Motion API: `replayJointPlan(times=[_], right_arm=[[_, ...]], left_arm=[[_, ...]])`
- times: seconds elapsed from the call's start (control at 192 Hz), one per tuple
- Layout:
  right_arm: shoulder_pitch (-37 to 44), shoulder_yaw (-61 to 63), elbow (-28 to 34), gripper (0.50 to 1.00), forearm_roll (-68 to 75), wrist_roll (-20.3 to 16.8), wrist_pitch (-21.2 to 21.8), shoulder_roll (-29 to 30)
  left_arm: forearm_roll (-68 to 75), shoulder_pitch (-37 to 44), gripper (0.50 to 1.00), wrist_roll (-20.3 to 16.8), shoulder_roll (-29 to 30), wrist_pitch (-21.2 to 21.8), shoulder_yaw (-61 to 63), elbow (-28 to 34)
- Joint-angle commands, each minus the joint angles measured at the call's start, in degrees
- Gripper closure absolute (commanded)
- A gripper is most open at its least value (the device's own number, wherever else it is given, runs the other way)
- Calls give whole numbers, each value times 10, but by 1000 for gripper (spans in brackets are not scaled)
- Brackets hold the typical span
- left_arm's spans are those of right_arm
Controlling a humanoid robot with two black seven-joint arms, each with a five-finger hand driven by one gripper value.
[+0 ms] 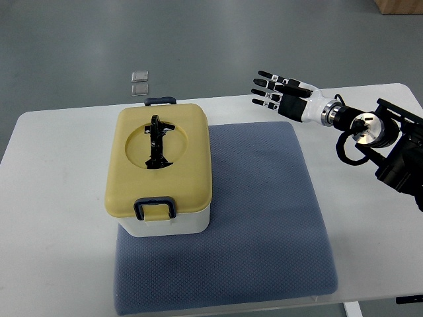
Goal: Open white storage box with right hand
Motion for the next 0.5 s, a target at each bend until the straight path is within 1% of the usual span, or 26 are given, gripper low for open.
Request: replayJointPlan(times=[0.0, 0.302, 0.495], right_arm=[[0, 0, 0, 566, 0, 0, 0, 0], [6, 0, 0, 568, -1, 0, -1, -3], [5, 0, 1, 568, -1, 2, 7, -5]], left_arm=[[0, 0, 500, 0, 0, 2, 0, 0], [-1, -3, 500, 0, 0, 3, -1, 3], [-1, -15, 500, 0, 0, 3, -3, 4]])
